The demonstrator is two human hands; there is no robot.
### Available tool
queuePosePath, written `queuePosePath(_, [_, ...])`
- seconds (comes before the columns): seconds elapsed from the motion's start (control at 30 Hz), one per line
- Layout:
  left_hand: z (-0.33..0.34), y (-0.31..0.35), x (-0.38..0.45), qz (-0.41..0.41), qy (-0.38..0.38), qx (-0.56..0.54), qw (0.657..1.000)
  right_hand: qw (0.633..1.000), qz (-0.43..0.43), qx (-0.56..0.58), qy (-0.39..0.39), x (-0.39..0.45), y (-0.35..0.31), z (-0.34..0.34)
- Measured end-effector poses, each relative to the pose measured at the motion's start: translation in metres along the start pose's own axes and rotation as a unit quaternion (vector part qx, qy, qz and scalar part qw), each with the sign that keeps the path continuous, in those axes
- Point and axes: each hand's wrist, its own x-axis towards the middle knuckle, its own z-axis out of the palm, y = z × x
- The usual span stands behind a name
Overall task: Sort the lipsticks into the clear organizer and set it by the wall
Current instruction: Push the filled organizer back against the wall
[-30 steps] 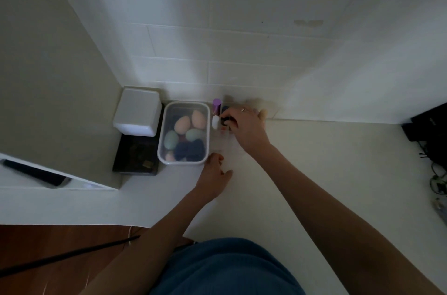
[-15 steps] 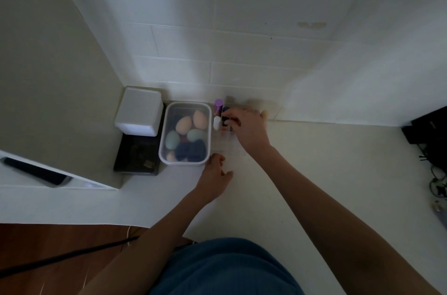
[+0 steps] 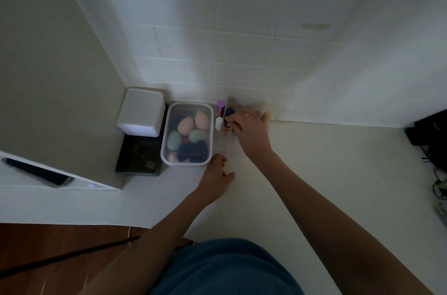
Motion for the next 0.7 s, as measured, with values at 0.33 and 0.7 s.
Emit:
queuePosePath(0.33, [-0.004,0.006,-0.004,-0.008,-0.002,-0.017,1.0,0.998,-0.03,0.038,0.041,-0.002,0.004,0.003])
queuePosePath(0.7, [-0.008,0.018,-0.019,0.255,0.074,0.303,0.915,0.924,0.229,0.294,0.08,-0.054,0.033,0.021])
